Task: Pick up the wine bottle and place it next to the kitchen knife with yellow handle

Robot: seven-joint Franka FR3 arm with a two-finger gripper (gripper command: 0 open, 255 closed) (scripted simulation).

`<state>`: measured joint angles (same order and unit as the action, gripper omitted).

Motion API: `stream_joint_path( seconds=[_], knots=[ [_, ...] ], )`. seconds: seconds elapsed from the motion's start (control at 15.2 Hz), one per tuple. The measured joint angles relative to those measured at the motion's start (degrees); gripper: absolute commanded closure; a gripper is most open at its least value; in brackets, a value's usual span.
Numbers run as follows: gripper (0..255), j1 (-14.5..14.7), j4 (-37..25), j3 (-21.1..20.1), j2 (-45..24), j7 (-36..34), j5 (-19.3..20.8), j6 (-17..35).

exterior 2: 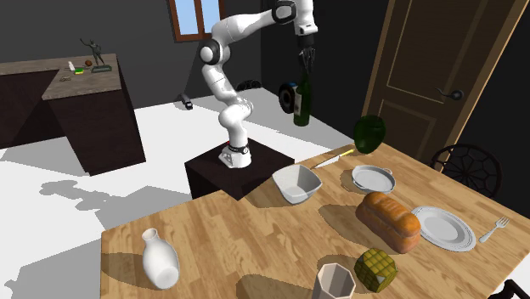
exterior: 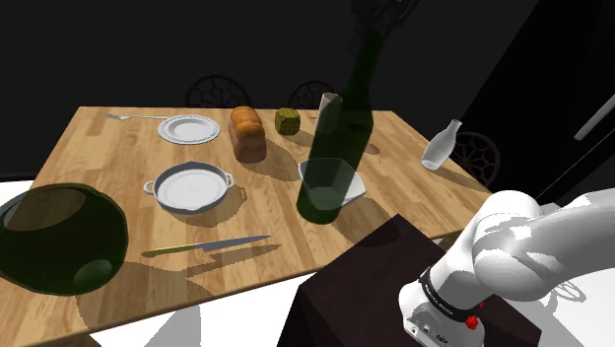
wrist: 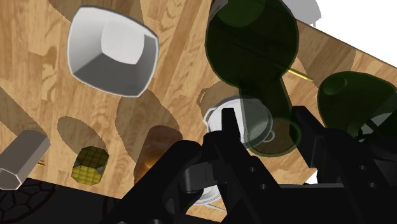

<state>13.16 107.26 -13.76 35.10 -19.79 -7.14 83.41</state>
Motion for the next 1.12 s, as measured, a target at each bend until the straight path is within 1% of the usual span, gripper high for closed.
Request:
stream_joint_path(
  seconds=[1.12],
  knots=[
    [255,1.1,18.1,-0.6,6.3,0.7,-1.4,11.8]
  ],
)
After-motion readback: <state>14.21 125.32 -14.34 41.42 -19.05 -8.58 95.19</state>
